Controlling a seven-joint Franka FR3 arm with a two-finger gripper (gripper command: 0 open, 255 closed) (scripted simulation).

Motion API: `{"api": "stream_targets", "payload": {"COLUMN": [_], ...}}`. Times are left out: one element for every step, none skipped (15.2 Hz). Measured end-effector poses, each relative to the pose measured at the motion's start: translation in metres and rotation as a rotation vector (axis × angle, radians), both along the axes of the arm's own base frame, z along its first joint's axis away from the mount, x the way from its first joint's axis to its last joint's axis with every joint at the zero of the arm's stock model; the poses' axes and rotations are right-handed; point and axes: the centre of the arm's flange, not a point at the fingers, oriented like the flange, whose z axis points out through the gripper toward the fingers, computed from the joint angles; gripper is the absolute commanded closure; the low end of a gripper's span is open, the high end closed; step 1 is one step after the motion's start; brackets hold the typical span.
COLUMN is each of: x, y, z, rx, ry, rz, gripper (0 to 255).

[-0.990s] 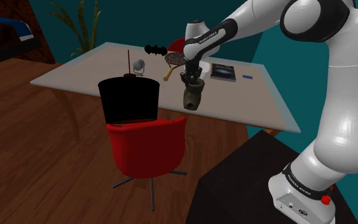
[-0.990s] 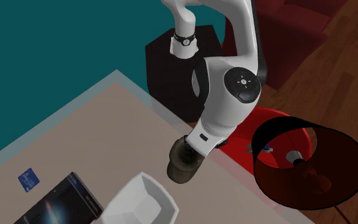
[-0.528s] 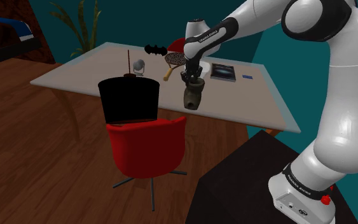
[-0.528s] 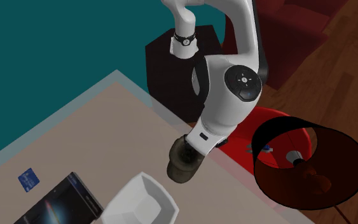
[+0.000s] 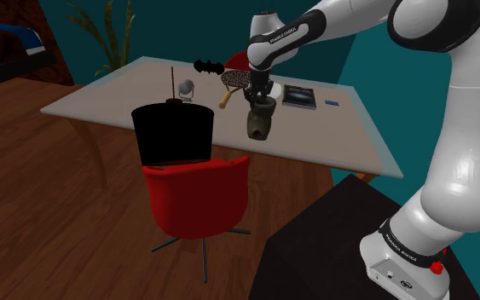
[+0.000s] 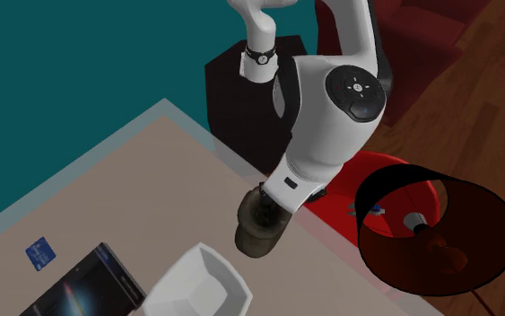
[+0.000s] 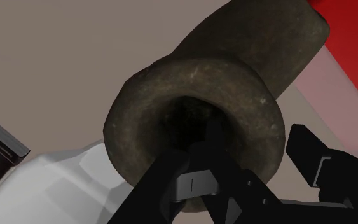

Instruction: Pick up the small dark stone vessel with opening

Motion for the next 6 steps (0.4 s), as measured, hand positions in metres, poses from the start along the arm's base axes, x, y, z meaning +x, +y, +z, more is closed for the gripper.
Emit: {"api": "stream_targets", "payload": {"x": [-0.001,0.0,0.001,0.0,0.001,0.001], "y": [0.0,0.001,0.002,0.001,0.002,0.002], "z": [0.006,0.011,0.016,0.021,0.027,0.03], "rx": [0.0,0.0,0.0,0.0,0.0,0.0], "ry": [0.0,0.0,0.0,0.0,0.0,0.0], "rz": [0.0,0.0,0.0,0.0,0.0,0.0], "gripper": [255,255,255,255,255,255]}}
